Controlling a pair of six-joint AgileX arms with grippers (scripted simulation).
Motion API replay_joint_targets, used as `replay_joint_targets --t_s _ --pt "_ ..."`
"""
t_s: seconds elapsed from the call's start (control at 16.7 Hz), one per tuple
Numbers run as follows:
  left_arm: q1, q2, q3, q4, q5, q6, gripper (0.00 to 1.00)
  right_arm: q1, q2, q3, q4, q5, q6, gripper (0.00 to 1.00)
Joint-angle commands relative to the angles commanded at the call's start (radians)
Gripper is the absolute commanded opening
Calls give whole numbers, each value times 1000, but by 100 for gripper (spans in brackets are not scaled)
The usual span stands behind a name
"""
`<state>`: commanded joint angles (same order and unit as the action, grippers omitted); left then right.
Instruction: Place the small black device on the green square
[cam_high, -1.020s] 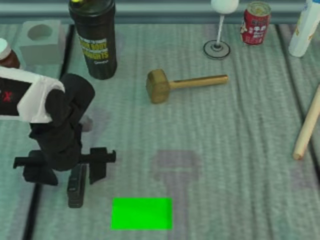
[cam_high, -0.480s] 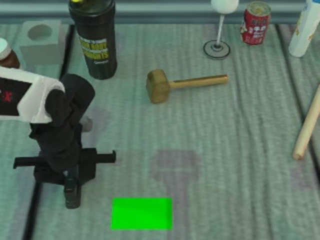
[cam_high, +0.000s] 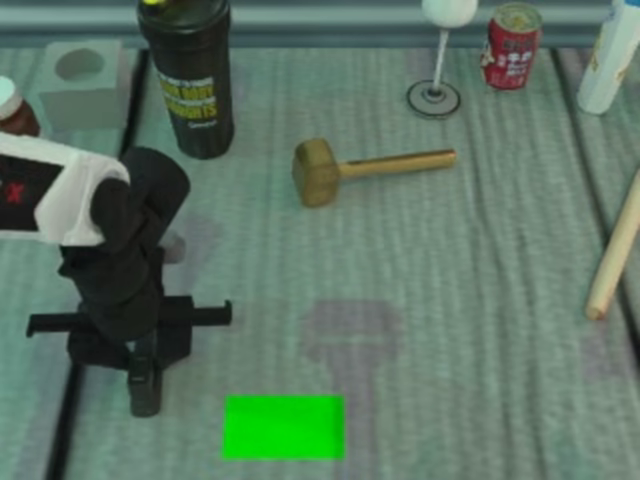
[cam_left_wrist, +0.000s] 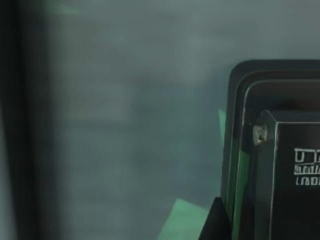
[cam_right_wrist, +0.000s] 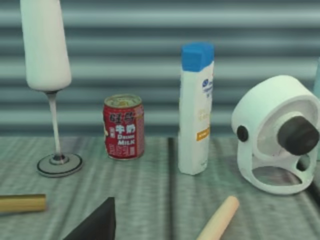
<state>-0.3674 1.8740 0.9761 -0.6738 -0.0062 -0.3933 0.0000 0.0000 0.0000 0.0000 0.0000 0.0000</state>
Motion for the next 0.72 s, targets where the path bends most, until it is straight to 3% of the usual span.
replay_joint_targets --t_s 0.72 --pt "15 -172 224 -397 -1 -8 0 0 0 0 0 0 0 100"
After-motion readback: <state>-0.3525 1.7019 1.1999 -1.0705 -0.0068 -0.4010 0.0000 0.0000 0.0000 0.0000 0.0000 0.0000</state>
